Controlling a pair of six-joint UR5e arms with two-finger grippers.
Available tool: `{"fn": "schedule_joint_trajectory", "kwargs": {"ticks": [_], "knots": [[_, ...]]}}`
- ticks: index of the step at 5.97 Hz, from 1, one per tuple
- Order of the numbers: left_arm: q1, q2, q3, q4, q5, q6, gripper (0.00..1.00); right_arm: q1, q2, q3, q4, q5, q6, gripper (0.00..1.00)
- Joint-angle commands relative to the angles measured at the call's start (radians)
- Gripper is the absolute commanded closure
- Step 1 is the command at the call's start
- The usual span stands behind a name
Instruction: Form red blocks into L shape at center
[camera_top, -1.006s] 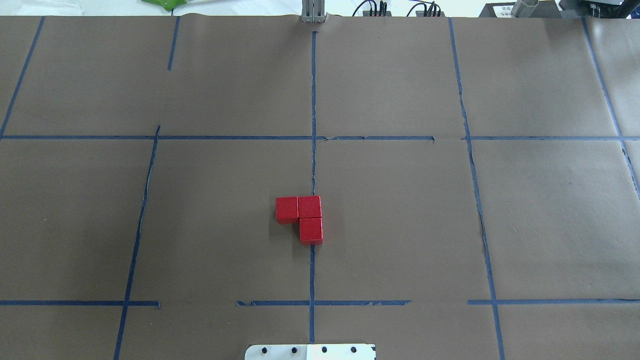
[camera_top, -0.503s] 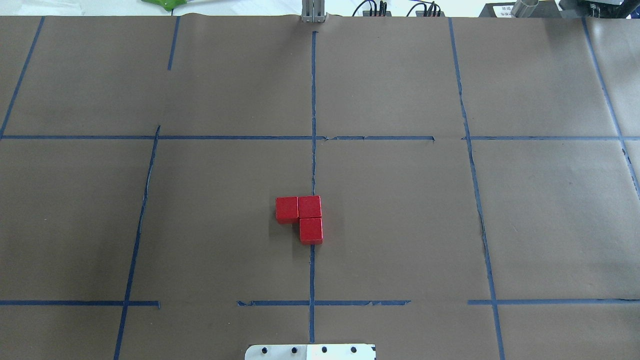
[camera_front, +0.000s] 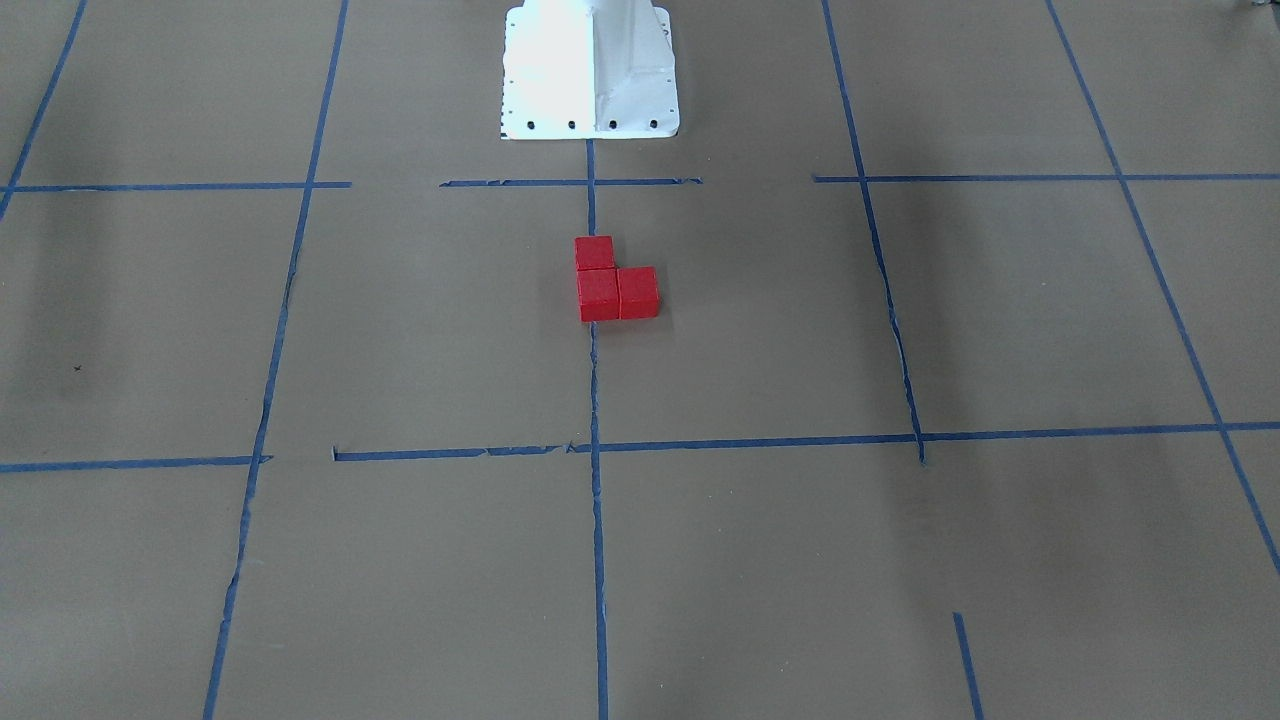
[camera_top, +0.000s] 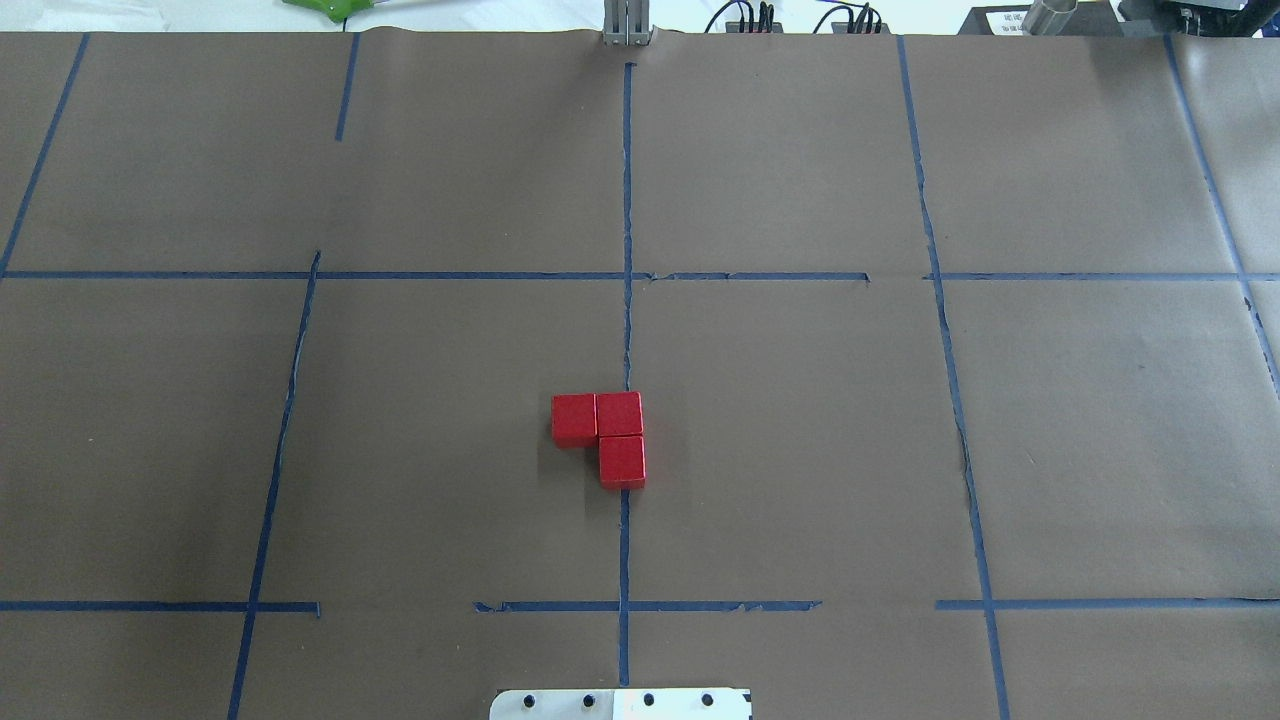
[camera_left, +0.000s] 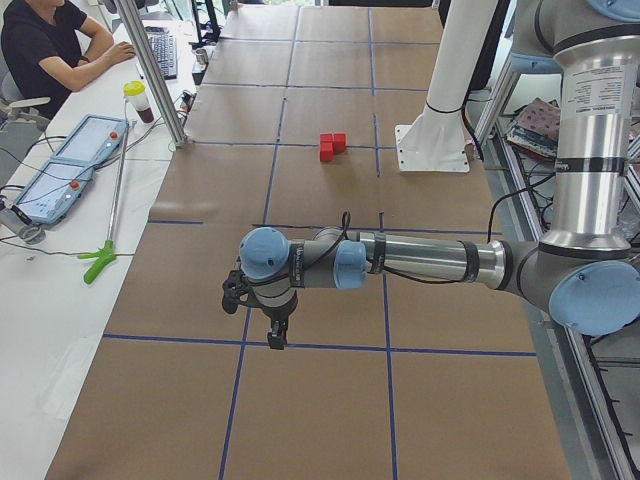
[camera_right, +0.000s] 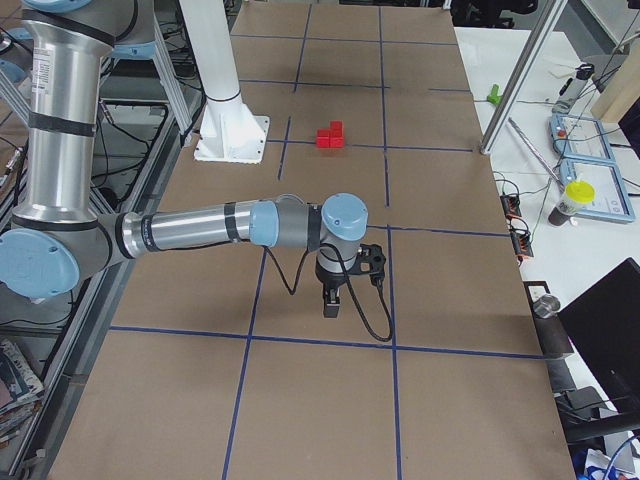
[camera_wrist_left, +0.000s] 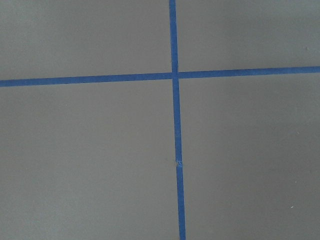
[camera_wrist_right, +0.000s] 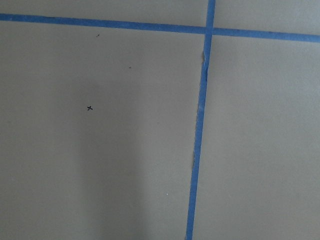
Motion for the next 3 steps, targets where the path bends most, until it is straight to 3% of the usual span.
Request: {"fn": "schedule_joint_trajectory", "kwargs": {"ticks": [1, 3], "knots": [[0.019, -0.008, -0.007, -0.002, -0.001, -0.045, 0.00, -0.001, -0.036, 0.005, 0.001, 0.007, -0.006, 0.00], [0.019, -0.008, -0.005, 0.000, 0.002, -0.045, 0.00, 0.001, -0.038, 0.028, 0.001, 0.006, 0.000, 0.00]]}}
